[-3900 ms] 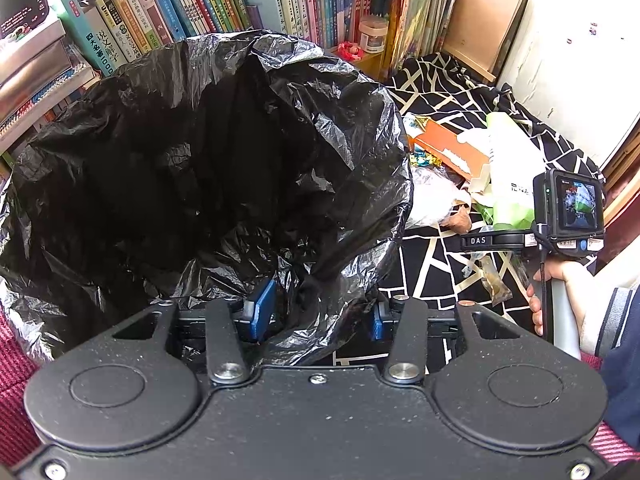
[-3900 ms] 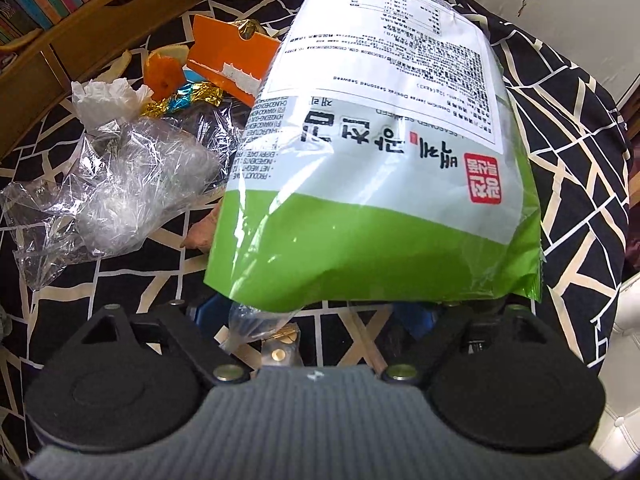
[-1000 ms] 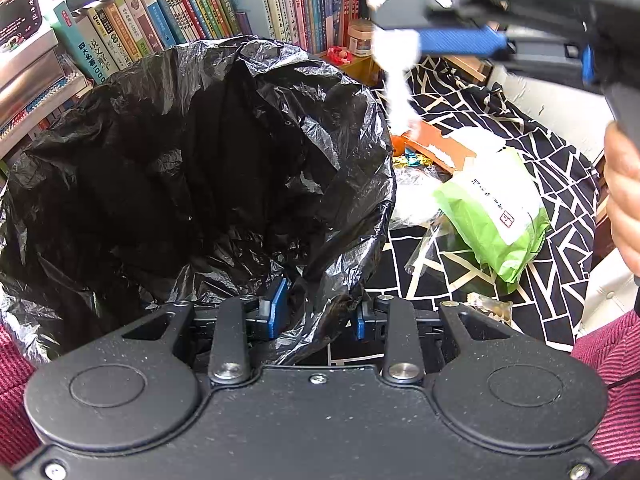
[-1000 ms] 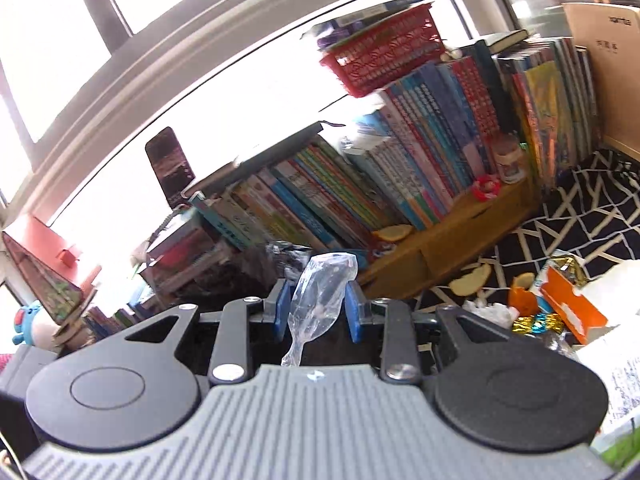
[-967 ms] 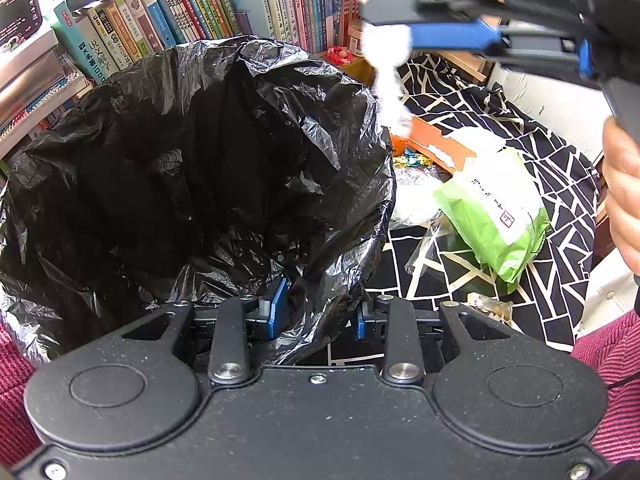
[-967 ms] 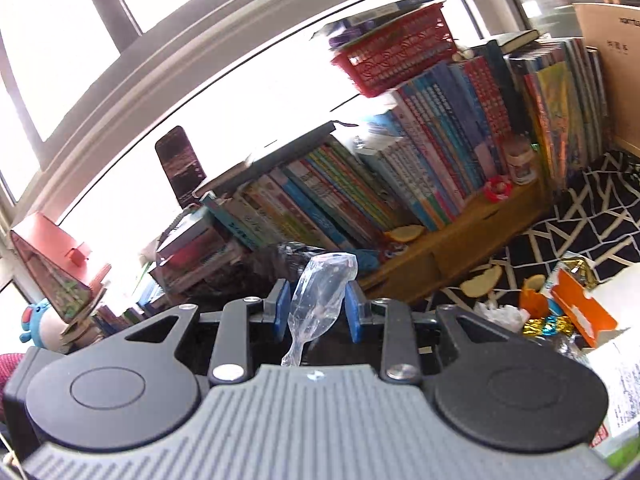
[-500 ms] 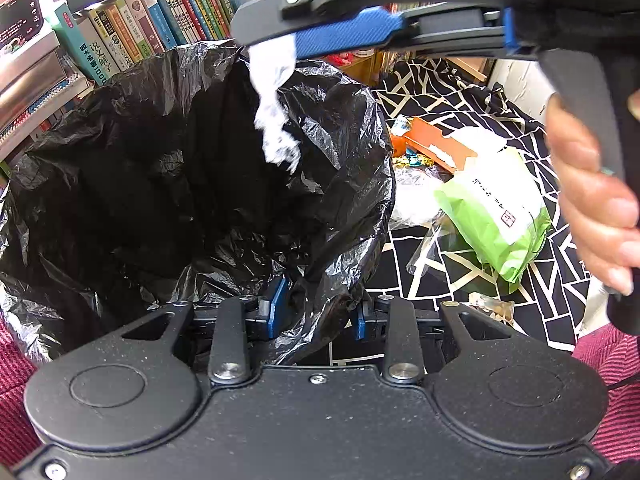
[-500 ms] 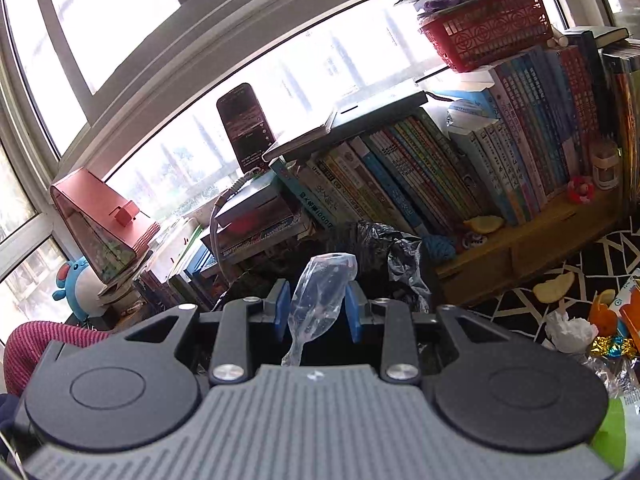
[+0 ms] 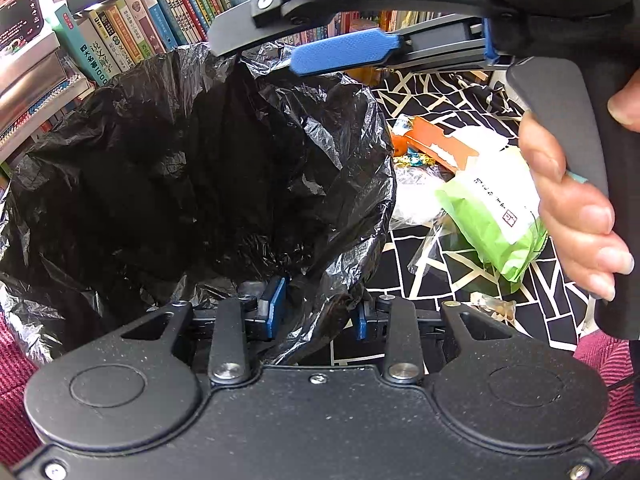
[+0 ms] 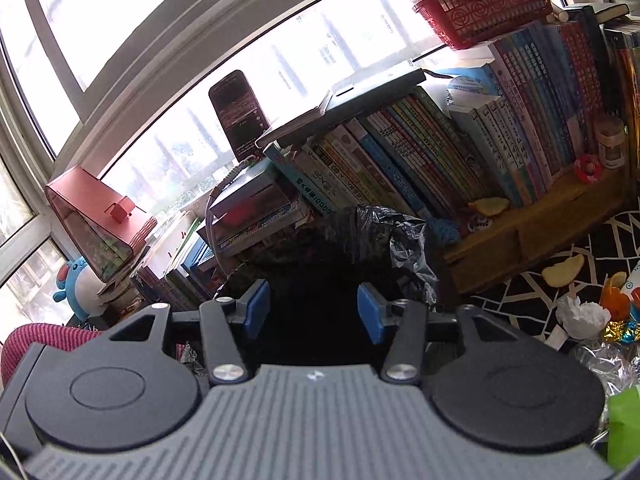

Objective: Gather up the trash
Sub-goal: 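Move the right gripper back to the green-and-white snack bag and grasp it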

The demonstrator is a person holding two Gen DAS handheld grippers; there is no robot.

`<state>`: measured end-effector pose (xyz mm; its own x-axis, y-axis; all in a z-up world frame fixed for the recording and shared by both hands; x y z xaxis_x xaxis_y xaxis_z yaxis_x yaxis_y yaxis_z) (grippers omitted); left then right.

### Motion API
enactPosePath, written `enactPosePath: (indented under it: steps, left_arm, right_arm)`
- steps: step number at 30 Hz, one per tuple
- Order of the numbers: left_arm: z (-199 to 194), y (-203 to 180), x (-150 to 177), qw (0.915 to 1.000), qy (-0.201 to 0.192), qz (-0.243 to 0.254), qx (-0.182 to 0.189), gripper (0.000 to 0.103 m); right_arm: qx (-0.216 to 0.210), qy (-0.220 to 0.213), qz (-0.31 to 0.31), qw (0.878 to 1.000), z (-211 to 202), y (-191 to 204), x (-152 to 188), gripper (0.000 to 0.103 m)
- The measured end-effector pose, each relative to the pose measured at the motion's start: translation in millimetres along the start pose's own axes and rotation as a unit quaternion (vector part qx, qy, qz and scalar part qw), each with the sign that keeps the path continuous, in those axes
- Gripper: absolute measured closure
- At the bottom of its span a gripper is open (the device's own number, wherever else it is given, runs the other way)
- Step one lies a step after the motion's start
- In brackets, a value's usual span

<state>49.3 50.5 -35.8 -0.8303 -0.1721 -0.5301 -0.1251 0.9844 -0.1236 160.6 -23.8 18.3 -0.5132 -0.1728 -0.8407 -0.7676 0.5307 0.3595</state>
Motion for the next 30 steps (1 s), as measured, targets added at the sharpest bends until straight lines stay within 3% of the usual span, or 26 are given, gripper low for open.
enactPosePath:
  steps: [9,17,21,25,30]
  left_arm:
    - [0.0,0.4,-0.2,1.0,0.0,-0.001,0.0,0.071]
    - [0.5,0.7,1.4,1.0,0.0,-0.001,-0.004,0.07]
    - [0.6,-0.6,1.9,1.0,0.0,-0.004,-0.008,0.069]
    - [-0.1,-2.6,2.1,0.9999,-0.001,-0.006,-0.016,0.067]
    - [-1.2,-4.9,2.3,0.9996,-0.001,-0.011,-0.026,0.066]
  right_arm:
    - [0.051,-0.016,0.01,0.999,-27.6,-20.8,-0.1,0.021]
    - [0.15,-0.022,0.031,0.988,-67.3,-62.8,9.9,0.012]
    - [0.219,-0.017,0.051,0.974,-85.4,-91.7,19.8,0.009]
    - [0.302,0.015,0.065,0.951,-99.1,-123.7,31.5,0.005]
    - [0.361,0.062,0.109,0.924,-104.4,-162.8,55.6,0.003]
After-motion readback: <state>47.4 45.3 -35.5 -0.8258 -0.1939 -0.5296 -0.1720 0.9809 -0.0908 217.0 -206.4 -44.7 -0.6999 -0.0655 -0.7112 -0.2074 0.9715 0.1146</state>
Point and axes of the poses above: each gripper's, at about its wrist camera, not at the fingertips, and z roughly the way its jaws point, y to its left, x to its underside, the point moved 5 cm from there along z, roughly the way its jaws point, and after that the axes turned 12 degrees about -z, right-handed, at the moved point
